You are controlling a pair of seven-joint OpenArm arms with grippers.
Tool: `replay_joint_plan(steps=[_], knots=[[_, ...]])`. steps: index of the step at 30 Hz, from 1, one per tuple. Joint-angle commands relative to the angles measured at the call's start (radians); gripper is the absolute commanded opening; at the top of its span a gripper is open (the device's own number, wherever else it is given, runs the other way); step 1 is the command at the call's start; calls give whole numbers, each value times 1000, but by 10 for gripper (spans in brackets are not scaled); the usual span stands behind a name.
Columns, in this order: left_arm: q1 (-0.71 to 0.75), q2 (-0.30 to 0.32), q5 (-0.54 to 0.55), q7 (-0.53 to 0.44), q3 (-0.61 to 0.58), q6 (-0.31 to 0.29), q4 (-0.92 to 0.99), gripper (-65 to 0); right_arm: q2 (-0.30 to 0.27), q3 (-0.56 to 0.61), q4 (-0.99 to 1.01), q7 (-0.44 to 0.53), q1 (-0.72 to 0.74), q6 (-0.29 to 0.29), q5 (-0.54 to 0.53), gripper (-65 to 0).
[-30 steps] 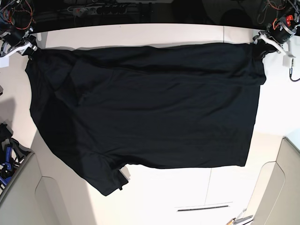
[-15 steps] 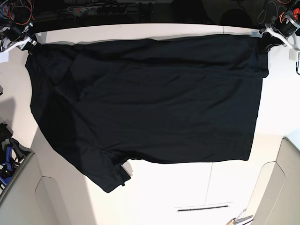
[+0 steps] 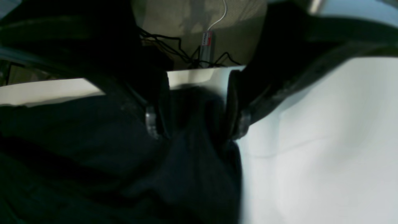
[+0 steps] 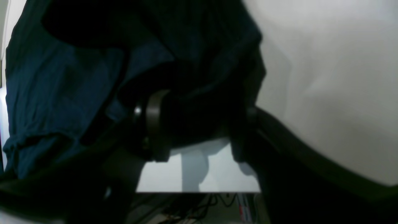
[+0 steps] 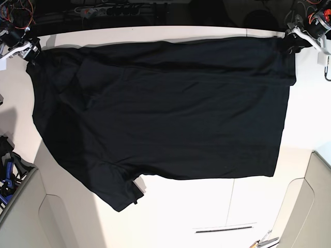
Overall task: Fold the T-shirt properly
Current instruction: 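Drag the shirt toward the robot with both grippers, then release, then reach both grippers down to the shirt's side edges midway along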
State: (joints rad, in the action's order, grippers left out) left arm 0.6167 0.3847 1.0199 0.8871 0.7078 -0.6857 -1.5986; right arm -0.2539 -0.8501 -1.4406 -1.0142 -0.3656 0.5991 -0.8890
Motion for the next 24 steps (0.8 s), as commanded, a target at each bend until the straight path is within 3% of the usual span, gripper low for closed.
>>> replay_joint_plan(steps=[1,9,13,17,19,24], knots=[[2,14,21,-15,34,-12,-16,-347,-16,-29,-6,-7,2,-12,29,-350],[0,15,77,-14,231,-12,-16,-347,-47,-189,-6,36,103,-12,30,-350],[-30,15,98,-14,256,-12,-16,-338,-93,-189,-6,69,174,-12,37,-350],[-92,15,97,-14,256,-12,-16,-266,-127,-187,-6,79,271,-12,46,-350],[-123,22,84,-14,255,-12,-16,-263,-141,-173,-6,84,319,-12,78,-350],[-209,71,56,-16,248,-12,-16,-263,-162,-50,-2,172,414,-26,164,-350]])
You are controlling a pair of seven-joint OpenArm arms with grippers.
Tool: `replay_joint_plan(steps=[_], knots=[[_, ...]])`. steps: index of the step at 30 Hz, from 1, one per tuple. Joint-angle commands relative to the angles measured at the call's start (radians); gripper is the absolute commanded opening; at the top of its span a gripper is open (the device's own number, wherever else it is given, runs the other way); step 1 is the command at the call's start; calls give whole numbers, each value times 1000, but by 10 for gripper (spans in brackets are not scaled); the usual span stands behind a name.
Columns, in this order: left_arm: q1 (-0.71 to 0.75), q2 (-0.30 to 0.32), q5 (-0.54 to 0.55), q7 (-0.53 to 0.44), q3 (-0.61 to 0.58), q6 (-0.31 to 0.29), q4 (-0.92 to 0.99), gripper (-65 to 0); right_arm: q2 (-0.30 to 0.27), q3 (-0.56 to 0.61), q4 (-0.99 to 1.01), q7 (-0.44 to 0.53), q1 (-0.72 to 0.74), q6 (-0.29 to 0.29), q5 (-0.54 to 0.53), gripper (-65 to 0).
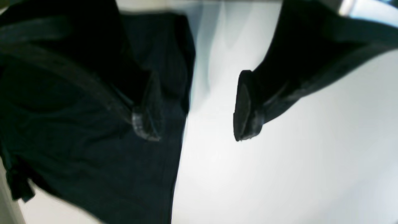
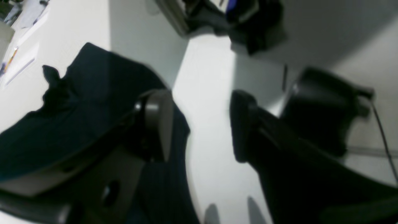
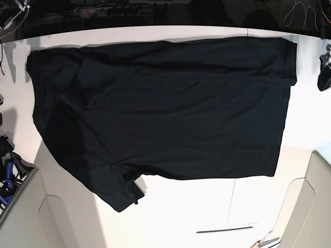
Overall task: Fold the T-shirt properly
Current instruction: 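Reach both grippers down to the shirt's side edges midway along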
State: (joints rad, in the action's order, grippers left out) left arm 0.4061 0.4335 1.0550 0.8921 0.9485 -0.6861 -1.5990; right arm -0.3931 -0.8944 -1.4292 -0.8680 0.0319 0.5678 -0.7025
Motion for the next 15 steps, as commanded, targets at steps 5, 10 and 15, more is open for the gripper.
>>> replay_joint_plan(steps=[5,10,15], knots=[[-66,83,-97,-95,-88,42,-16,-263,-22,167,18,111,126,-9,128,-350],[-160,125,-257,-188,-262,111,7,-263,-22,320,167,196,247,-96,238,-350],[-323,138,-352,-220,-410,133,130,-263,-21,399,396,266,365,-119,301,-350]])
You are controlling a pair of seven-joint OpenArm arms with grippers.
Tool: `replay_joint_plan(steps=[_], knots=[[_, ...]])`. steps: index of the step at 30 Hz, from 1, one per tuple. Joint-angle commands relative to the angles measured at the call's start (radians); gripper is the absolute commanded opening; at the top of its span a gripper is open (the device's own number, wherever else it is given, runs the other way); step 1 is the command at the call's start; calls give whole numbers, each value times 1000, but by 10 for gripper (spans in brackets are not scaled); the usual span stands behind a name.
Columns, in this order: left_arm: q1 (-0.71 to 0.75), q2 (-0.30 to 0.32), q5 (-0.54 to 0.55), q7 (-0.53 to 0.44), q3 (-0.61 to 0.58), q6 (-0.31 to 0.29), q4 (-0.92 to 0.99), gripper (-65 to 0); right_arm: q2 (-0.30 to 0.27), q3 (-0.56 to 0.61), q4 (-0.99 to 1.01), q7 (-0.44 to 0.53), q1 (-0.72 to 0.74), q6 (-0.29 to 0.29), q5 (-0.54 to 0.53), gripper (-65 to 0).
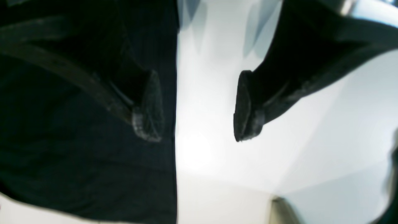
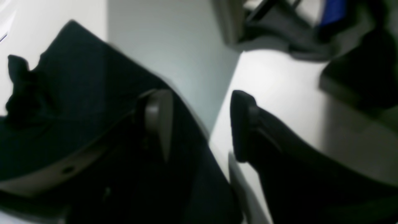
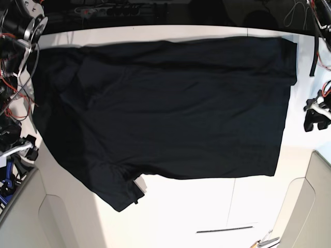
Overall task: Fold the T-shirt properly
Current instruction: 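Reach both grippers down to the shirt's side edges midway along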
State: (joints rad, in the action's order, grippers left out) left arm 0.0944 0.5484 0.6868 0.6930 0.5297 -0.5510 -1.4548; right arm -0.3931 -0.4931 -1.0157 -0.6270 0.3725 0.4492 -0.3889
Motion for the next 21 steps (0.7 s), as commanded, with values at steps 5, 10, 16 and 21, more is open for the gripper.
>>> replay_joint_plan(steps=[5,10,16,21], knots=[[-186,23,-28,-65,-121,-2,188,-263,-21,11,137,107,76,1,24,-350],[-370,23,-57,-78,-232,-2,426,-263,-22,11,238,153,84,30,34,-350],[-496,21,-122,-165,-303,-2,625,-263,-19,11,289,160,84,30,34,-350],[-539,13,-130,-177,-337,-2,704,-263,-15,11,289,161,84,76,22,-350]])
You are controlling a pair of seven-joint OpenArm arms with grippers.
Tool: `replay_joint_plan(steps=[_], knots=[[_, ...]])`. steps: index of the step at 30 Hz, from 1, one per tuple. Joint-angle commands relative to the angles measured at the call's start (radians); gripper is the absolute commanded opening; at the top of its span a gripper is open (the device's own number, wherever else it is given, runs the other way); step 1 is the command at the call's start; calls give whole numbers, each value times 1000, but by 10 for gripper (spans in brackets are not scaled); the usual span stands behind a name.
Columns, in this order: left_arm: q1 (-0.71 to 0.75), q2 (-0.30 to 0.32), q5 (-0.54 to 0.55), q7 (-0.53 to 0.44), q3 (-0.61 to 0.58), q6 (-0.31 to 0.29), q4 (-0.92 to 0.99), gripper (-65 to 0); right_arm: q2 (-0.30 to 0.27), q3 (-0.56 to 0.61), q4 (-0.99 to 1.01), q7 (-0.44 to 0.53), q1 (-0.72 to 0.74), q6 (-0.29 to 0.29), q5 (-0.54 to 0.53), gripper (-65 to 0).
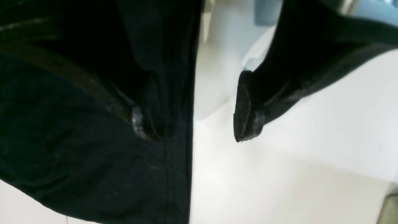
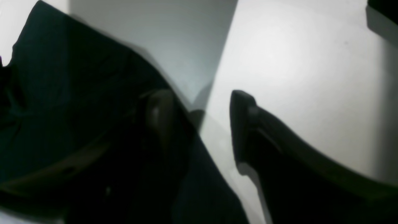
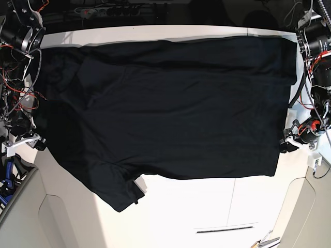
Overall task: Fold the T-shirt properly
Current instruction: 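Reach both grippers down to the shirt's side edges midway along, then grasp the side edges and fold the hem half over toward the collar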
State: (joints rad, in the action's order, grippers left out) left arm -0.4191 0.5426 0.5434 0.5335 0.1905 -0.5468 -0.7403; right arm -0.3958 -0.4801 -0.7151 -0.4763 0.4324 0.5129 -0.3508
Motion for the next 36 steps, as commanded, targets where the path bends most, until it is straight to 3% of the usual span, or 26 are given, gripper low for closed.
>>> replay_joint_plan(steps=[1,14,24,26,31,32,36], knots=[[-30,16,13,-21,-2,-6,-3,-263,-8,-2,-12,10,24,26,-24,-350],[-30,-66,13,-35,-2,-7,20,-263,82,-2,-12,10,24,36,-24,-350],[-30,-90,12,-35,-2,-11,20,-268,89,-2,-12,9,24,68,-31,-351],[-30,-91,13,-30,-2,-10,20,-323,89,-2,-12,9,24,68,-30,-391],[-34,-90,10,-48,-2,-11,20,-606,88,-2,-12,9,24,68,-23,-627],[-42,-91,3,-47,-2,-11,20,-649,88,-2,-12,9,24,68,-23,-650],[-72,-86,-16,-38,-2,-16,19,-650,86,-2,-20,8,26,68,-35,-650]])
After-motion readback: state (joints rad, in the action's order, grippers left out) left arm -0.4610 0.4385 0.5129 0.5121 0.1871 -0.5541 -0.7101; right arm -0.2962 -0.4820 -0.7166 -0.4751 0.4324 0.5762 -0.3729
